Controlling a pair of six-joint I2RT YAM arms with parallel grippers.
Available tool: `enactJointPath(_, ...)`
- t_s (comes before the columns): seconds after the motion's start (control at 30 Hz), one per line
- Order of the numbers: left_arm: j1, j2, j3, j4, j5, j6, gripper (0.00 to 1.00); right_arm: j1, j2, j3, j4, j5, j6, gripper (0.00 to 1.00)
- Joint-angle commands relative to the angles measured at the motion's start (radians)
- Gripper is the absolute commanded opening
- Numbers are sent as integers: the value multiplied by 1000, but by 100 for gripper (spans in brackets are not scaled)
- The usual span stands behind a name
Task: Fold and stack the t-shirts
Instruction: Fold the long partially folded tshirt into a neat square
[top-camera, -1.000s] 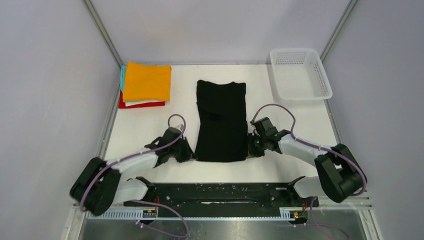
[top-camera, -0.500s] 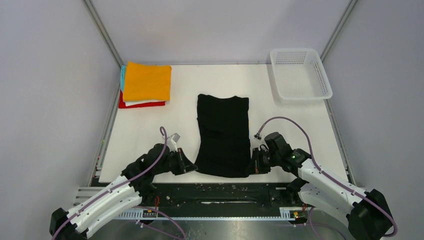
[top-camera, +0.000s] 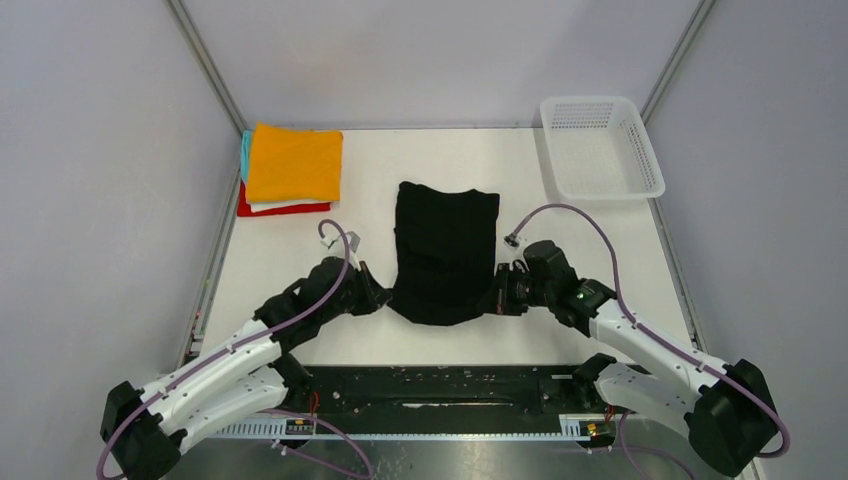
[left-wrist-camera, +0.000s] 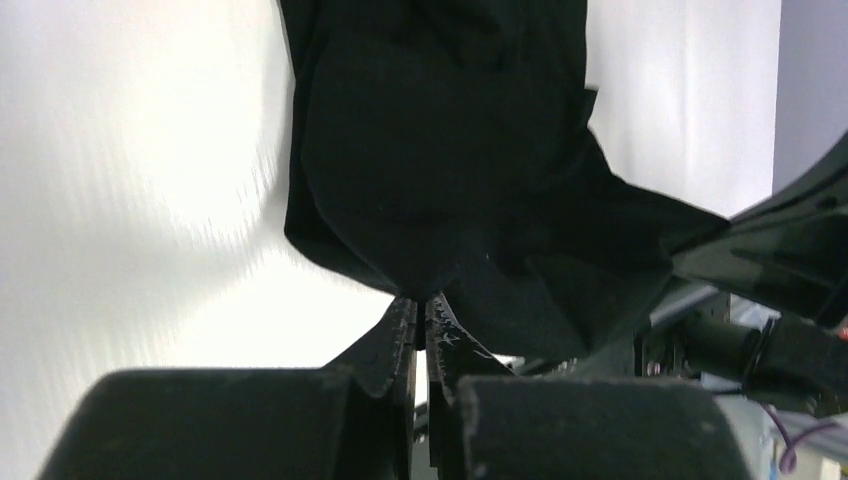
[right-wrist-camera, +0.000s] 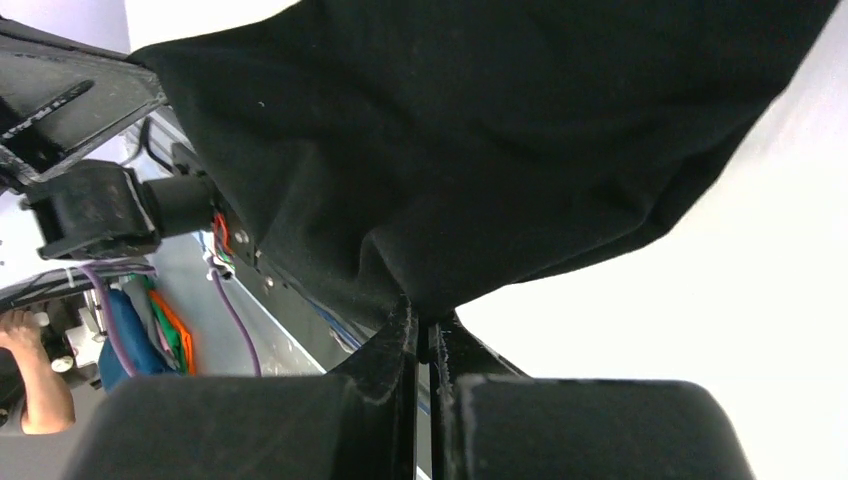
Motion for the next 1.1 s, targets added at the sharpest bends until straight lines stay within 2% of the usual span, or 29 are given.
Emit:
enactJointPath(0.0, 20, 63, 127, 60, -171, 73, 0, -25, 26, 105, 63, 39, -18, 0)
enactJointPath(0.1, 60, 109, 184, 52, -178, 96, 0, -71, 51, 154, 53, 16, -24, 0)
enactJointPath(0.3, 192, 215, 284, 87, -100, 121, 0, -201, 148, 257, 45, -88, -30, 0)
enactJointPath(0.53, 274, 386, 446, 153, -64, 171, 0, -295, 260, 395, 30, -134, -54, 0)
enactJointPath(0.8, 335, 668, 660, 195, -75, 228, 0, -403, 459, 537, 56, -176, -67, 0)
enactJointPath(1.07, 388, 1032, 934, 182, -39, 283, 0, -460, 732, 683, 102, -172, -71, 0)
